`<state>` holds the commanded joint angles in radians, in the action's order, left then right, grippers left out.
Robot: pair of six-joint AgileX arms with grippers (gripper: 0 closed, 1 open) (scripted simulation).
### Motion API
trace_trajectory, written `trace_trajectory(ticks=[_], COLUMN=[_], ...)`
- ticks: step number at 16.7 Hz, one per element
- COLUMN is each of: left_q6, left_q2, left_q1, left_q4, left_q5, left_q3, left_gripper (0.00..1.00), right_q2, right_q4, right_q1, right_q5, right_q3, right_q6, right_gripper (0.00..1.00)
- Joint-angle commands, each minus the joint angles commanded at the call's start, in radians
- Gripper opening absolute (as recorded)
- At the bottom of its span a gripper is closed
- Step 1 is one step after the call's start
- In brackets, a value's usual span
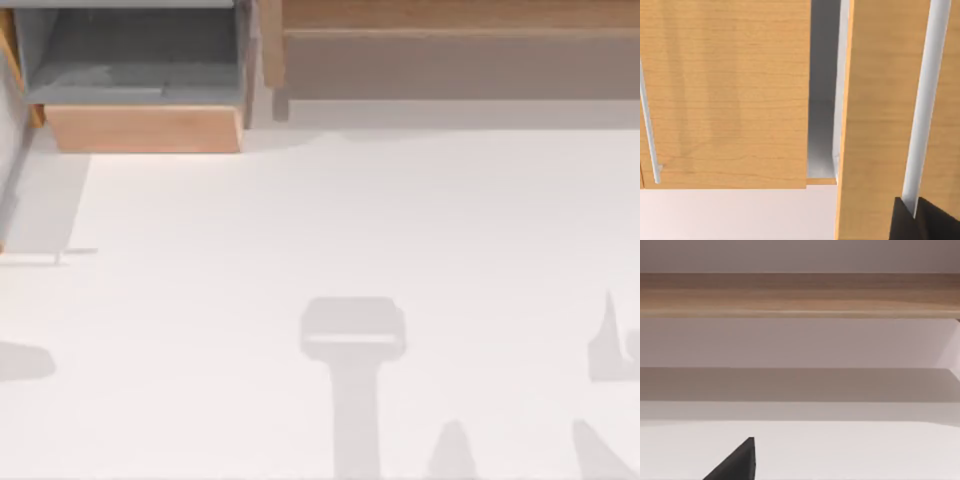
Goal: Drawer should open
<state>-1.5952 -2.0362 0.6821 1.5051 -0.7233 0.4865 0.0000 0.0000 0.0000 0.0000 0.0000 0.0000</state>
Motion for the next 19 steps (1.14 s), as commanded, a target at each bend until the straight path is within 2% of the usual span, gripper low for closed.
trace_trajectory(ticks=[13,19], left_q6=[0.000,0.000], left_q2=[0.000,0.000], left_q1=[0.000,0.000], left_q4=[0.000,0.000], left_q5=[0.000,0.000], left_q3=[0.000,0.000], left_gripper=[0.98,1.00], right_q2=[0.000,0.000], right_q4=[0.000,0.000], right_q1=[0.000,0.000], right_q5=[0.000,0.000], right_q3=[0.000,0.000], right_q6=[0.000,0.000], right_gripper=[1.00,1.00])
